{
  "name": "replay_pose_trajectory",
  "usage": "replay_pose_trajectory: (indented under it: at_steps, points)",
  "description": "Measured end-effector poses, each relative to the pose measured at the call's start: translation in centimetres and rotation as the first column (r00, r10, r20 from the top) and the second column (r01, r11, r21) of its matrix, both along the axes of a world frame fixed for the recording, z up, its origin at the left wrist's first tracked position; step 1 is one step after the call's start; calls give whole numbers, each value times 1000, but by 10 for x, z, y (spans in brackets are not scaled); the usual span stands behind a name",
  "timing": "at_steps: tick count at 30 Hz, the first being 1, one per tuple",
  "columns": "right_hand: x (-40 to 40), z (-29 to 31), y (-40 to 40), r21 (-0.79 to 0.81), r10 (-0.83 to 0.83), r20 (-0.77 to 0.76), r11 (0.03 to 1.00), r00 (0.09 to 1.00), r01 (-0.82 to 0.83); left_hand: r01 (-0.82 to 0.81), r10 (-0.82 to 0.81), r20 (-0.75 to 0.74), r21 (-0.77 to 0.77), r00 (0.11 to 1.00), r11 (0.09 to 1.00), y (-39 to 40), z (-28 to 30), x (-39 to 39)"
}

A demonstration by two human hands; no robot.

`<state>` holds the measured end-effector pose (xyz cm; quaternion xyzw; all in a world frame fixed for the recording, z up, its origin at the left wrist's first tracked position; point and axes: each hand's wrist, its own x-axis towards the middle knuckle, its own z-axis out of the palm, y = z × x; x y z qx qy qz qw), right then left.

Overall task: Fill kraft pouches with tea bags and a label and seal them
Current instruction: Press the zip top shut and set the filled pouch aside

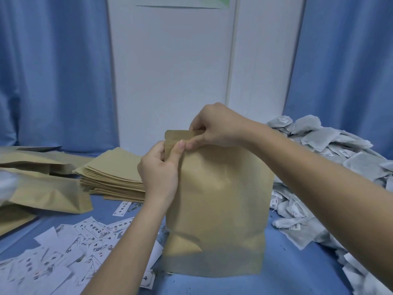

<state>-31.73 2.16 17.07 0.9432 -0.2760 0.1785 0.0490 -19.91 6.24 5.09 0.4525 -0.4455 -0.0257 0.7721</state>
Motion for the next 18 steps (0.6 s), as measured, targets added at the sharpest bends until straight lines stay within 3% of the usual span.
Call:
replay_pose_trajectory:
  at_steps: [18]
  points:
    - [-27, -2, -17, -54, -12, -13, 998, 1000, 11, 52, -54, -23, -54, 998, 997, 3, 0, 16]
